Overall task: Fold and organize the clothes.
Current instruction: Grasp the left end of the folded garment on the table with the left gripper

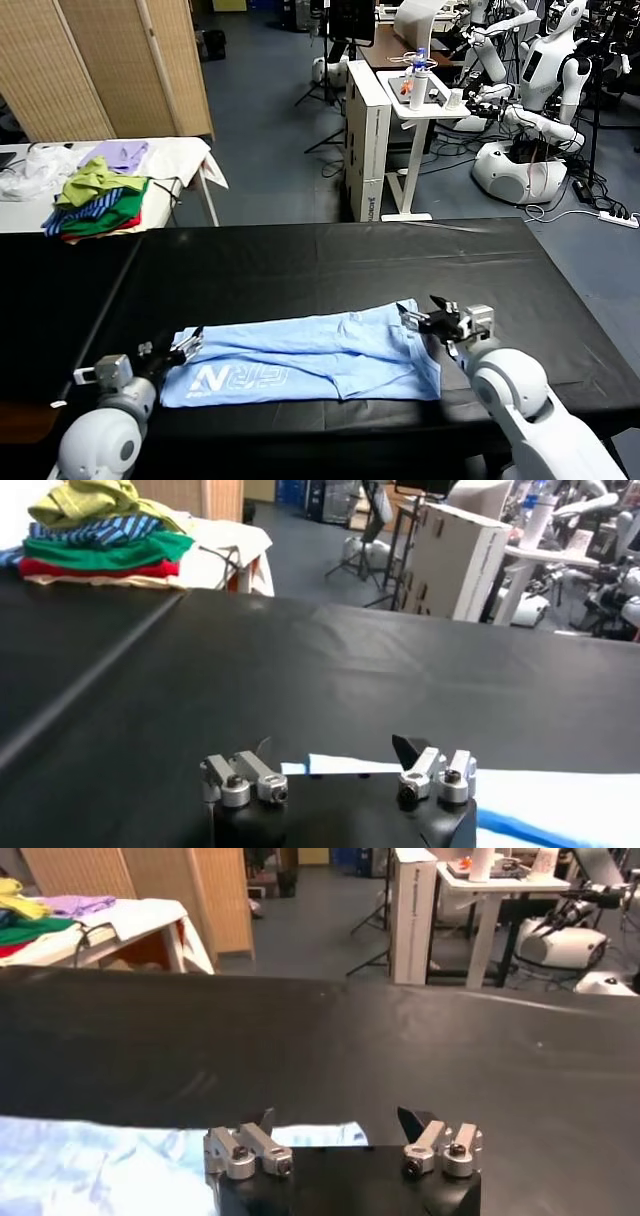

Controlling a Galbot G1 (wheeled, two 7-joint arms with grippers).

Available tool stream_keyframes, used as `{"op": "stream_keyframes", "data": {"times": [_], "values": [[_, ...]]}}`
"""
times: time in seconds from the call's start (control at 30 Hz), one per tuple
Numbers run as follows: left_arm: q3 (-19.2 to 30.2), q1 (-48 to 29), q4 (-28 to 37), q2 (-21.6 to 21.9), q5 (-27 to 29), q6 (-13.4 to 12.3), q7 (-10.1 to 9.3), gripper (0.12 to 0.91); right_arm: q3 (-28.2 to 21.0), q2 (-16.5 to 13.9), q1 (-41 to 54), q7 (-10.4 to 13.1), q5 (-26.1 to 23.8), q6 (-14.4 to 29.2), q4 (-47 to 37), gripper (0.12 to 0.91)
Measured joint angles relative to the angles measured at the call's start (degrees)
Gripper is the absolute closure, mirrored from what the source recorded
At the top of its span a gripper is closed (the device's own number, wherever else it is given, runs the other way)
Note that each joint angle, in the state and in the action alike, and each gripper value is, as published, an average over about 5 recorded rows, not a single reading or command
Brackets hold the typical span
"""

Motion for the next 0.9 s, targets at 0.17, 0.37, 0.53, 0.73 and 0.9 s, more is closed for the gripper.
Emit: {"op": "stream_keyframes", "data": {"times": [0.17, 0.37, 0.53, 0.73, 0.9], "values": [[0.3, 0.0, 0.7, -0.2, 0.0, 0.0, 0.24, 0.123, -0.3, 0.6, 0.6, -0.1, -0.5, 0.0, -2.0, 0.203], [0.9, -0.3, 1.3, -0.7, 0.2, 0.0, 0.71, 0.141, -0.6, 1.1, 0.9, -0.3, -1.0, 0.1, -3.3, 0.348], [1.4, -0.9, 1.9, -1.2, 0.5, -0.2, 1.11, 0.387, -1.0, 1.9, 1.7, -0.2, -2.3, 1.4, -4.8, 0.665], [2.0, -2.2, 3.5, -1.9, 4.2, -1.3, 2.41, 0.761, -1.9, 3.3, 3.2, 0.3, -3.7, 4.4, -7.1, 0.865], [2.4, -4.0, 5.4, -2.3, 6.4, -2.2, 2.94, 0.867, -2.2, 4.3, 4.2, -0.8, -3.7, 5.5, -8.6, 0.848]]}}
